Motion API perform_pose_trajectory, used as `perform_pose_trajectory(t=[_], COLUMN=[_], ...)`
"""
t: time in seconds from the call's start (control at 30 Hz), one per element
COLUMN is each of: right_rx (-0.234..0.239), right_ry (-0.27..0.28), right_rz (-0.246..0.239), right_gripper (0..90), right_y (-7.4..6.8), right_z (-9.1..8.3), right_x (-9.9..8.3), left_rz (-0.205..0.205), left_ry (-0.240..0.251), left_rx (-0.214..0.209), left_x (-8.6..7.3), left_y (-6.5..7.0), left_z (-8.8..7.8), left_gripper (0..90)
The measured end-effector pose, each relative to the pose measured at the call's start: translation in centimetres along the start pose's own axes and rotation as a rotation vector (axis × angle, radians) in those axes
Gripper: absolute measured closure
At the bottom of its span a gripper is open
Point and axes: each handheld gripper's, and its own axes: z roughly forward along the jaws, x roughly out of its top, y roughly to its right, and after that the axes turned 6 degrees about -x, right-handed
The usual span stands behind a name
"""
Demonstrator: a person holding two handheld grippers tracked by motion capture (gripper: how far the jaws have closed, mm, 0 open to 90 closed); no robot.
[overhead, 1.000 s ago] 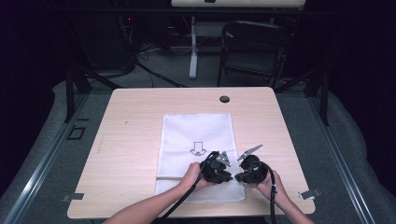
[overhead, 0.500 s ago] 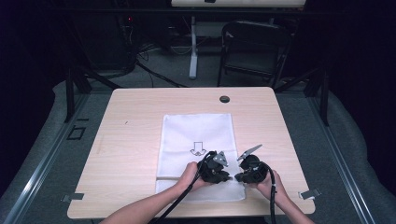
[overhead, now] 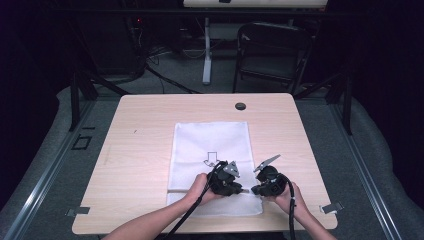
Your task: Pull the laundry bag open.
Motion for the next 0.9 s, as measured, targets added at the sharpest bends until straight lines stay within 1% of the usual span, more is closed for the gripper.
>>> perform_pose_trajectory(t=[0.03,0.07,0.13,0.17,0.2,0.23,0.27,0.3,0.33,0.37,0.43,0.47,0.5,0.57,0.6,0.63,0.67,0.73,0.77,0.8,0.83,0.9], right_rx=[-0.001,-0.002,-0.001,-0.001,0.001,-0.003,0.001,0.001,-0.001,0.003,0.004,-0.002,0.0,-0.001,0.0,0.0,0.003,0.001,0.005,0.005,0.01,0.009], right_ry=[0.001,-0.001,0.002,0.001,0.013,0.0,-0.011,-0.003,0.004,0.0,0.005,0.0,0.001,-0.006,-0.006,-0.003,0.011,0.004,0.007,-0.006,-0.009,-0.009], right_rz=[0.0,0.002,0.0,-0.001,0.013,0.0,-0.013,-0.004,0.002,-0.005,-0.002,-0.006,-0.002,-0.003,0.0,0.0,0.013,0.006,0.016,0.004,0.001,0.002], right_gripper=[90.0,90.0,90.0,90.0,90.0,90.0,90.0,90.0,90.0,90.0,90.0,90.0,90.0,90.0,90.0,90.0,90.0,90.0,90.0,90.0,90.0,90.0], right_y=[0.0,0.0,0.0,0.0,-0.1,0.0,0.1,0.0,0.0,0.0,0.0,0.0,0.0,0.0,0.0,0.0,-0.1,0.0,-0.1,0.0,0.1,0.1], right_z=[0.0,0.0,0.0,0.0,0.1,0.0,0.0,0.0,0.0,0.0,0.0,0.0,0.0,0.0,0.0,0.0,0.1,0.0,0.1,0.0,0.0,0.0], right_x=[0.0,0.0,0.0,0.0,0.0,0.0,0.1,0.0,0.0,0.0,0.0,0.0,0.0,0.0,0.0,0.0,0.0,0.0,0.0,0.0,0.1,0.1], left_rz=[-0.001,-0.004,-0.013,-0.011,-0.009,-0.009,-0.012,-0.013,-0.014,-0.011,-0.012,-0.015,-0.022,-0.018,-0.015,-0.013,-0.013,-0.017,-0.015,-0.018,-0.018,-0.02], left_ry=[0.003,-0.004,0.011,0.012,0.009,0.002,0.006,0.002,0.016,0.015,0.017,0.008,0.016,0.02,0.011,0.014,0.019,0.019,0.009,0.006,0.02,0.007], left_rx=[0.0,0.007,-0.007,-0.007,-0.001,0.0,0.0,-0.001,-0.005,0.0,-0.005,0.001,-0.005,-0.006,-0.005,-0.005,-0.008,-0.006,0.0,0.006,-0.005,0.003], left_x=[-0.1,-0.2,-0.5,-0.5,-0.6,-0.6,-0.7,-0.7,-0.8,-0.9,-1.0,-1.0,-1.1,-1.1,-1.1,-1.1,-1.1,-1.3,-1.4,-1.5,-1.6,-1.8], left_y=[0.0,0.0,-0.2,-0.1,-0.1,-0.1,-0.1,-0.2,-0.2,-0.2,-0.2,-0.2,-0.2,-0.2,-0.2,-0.2,-0.2,-0.3,-0.3,-0.2,-0.3,-0.3], left_z=[-0.1,-0.3,-0.5,-0.5,-0.6,-0.7,-0.8,-0.9,-0.9,-0.9,-1.1,-1.2,-1.2,-1.1,-1.2,-1.2,-1.3,-1.5,-1.7,-1.8,-1.9,-2.2], left_gripper=[81.9,81.8,81.8,81.8,81.8,81.8,81.8,81.8,81.8,81.8,81.8,81.8,81.8,81.8,81.8,81.8,81.8,81.9,81.8,81.8,81.8,81.8])
